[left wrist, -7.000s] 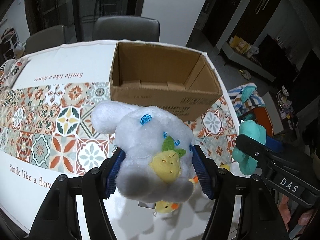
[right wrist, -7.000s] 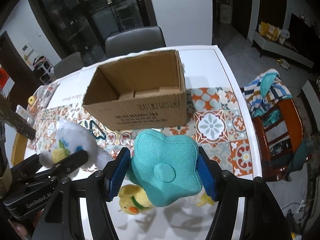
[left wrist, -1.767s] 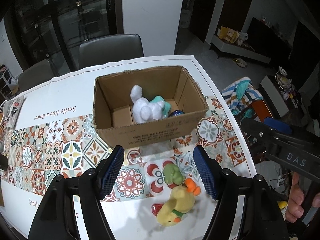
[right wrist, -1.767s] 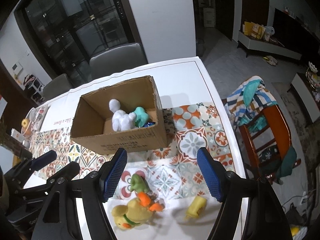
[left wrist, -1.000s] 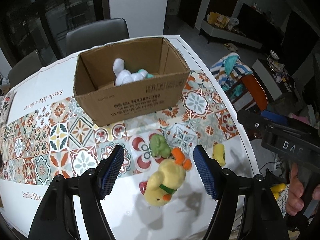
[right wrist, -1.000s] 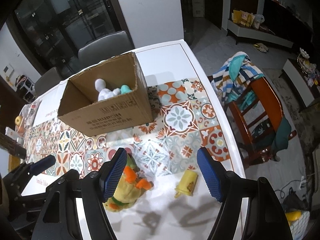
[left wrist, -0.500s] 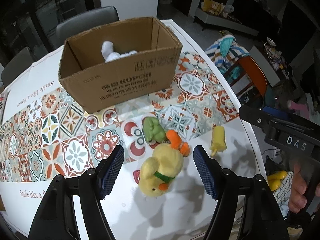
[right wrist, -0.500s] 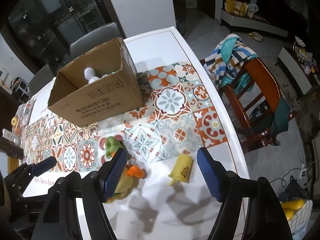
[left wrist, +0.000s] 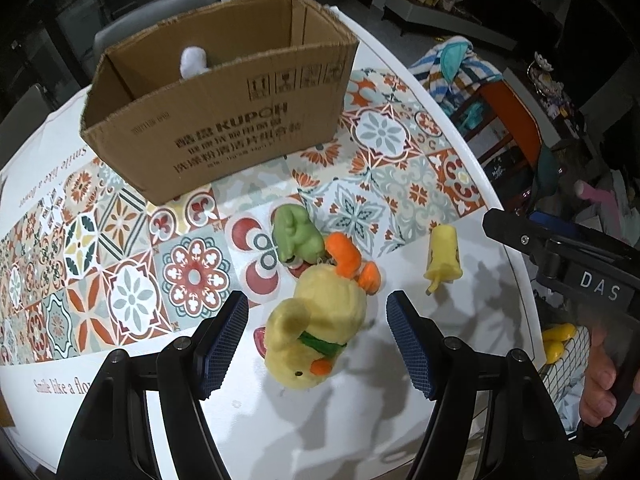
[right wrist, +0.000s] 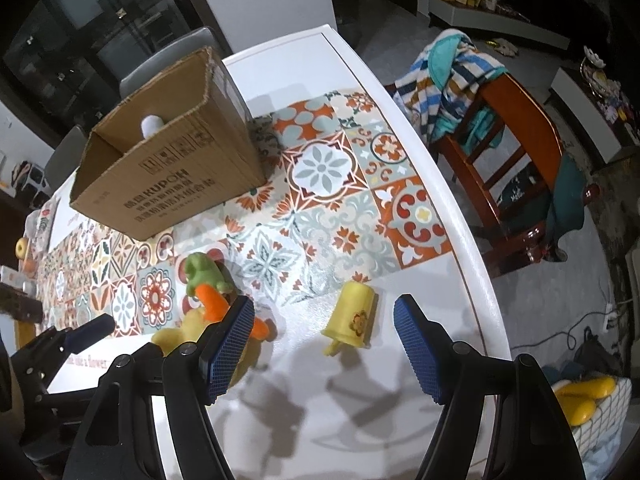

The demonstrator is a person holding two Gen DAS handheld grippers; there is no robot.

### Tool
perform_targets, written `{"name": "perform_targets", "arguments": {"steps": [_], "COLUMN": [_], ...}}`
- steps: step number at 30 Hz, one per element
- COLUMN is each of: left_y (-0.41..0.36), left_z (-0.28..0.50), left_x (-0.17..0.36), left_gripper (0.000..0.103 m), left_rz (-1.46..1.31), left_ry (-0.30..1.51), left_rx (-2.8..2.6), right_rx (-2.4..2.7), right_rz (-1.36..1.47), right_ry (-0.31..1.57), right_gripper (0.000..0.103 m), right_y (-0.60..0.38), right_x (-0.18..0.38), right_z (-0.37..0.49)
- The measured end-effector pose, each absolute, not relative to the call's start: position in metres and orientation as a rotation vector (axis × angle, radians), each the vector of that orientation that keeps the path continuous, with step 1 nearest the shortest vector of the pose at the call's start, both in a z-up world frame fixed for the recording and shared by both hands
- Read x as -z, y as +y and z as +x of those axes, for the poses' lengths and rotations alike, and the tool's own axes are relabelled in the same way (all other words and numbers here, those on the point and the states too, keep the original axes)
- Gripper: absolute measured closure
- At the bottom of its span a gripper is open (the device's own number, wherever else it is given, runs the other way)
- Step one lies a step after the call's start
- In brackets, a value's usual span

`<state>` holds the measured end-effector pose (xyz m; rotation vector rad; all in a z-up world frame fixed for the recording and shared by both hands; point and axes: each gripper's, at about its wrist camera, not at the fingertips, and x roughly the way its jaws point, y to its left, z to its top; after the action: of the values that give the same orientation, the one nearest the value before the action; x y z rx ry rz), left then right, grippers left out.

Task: Organize objects
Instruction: 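Grasp the yellow duck plush with the left gripper while the right grasps the yellow cup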

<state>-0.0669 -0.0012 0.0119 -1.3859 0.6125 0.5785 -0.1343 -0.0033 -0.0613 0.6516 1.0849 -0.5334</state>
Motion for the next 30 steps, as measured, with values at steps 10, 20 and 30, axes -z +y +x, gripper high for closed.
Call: {"name": "perform_targets", "arguments": {"steps": [10,20,30], "left_y": [-0.004,-0.006,-0.007], "left_z": [-0.050,-0.031,-0.023], "left_x": [0.002,0.013,0.023], "left_gripper": [0.032,0.032,0.032], "left_rz": [-1.350,-1.306,-1.264], "left_ry": [0.678,0.742,0.786], "left_rx": [-0.497,-0.431,-0.371], "right_rx": [0.525,0.506,0.485], "right_rz": [0.680,0.701,0.715], "right_ry": [1.139,1.207,1.261], "right_gripper": [0.031,0.031,0.031], "right_y": [-0.009,-0.012,-0.014], "right_x": [0.085,0.113,0.135], "right_z": [-0.136,-0.135,-0.129]}}
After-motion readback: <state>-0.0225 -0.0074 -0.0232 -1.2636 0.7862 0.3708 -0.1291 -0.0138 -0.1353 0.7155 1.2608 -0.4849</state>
